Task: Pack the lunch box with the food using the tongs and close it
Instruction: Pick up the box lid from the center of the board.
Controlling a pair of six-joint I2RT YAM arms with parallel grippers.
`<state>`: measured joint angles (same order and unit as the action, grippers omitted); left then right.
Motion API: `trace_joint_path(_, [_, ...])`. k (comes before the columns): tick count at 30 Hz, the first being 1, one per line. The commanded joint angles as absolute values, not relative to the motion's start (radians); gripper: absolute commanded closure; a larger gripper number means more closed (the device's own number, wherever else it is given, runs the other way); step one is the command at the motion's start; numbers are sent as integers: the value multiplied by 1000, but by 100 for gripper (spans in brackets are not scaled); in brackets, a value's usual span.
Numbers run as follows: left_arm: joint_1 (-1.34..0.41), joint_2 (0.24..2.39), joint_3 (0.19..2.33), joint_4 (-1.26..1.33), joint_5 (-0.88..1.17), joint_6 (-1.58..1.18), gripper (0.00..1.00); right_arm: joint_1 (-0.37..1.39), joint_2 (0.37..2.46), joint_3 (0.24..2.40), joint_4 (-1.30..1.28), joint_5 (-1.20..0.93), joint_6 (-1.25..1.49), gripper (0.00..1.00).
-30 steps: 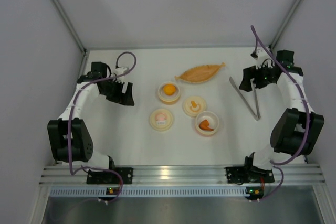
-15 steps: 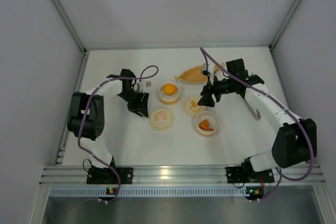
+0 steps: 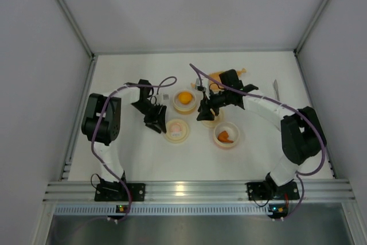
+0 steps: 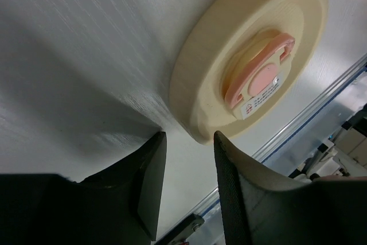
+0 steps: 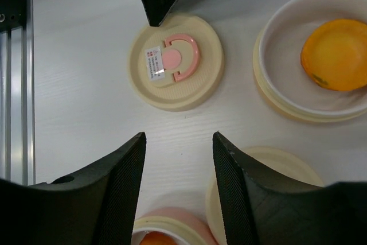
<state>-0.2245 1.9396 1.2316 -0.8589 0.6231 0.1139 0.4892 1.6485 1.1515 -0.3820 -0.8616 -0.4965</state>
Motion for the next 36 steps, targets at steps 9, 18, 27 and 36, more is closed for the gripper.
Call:
trace_joint_path(9, [-224,2023,1321,-905,586,64,64,604,1779,1218,-172,-937,-471,52])
trace_joint_path(18, [-241,2057,1361,-917,526,74,70,634,1897,1281,-115,-957,-391,53])
trace_joint_path(27, [-262,2074,1382,-933,512,77,76,672,1986,1321,-69,-937,-328,52])
trace_joint_path(36, [-265,2092,1405,-948,502,77,82,689,2054,1359,-57,-923,-296,40])
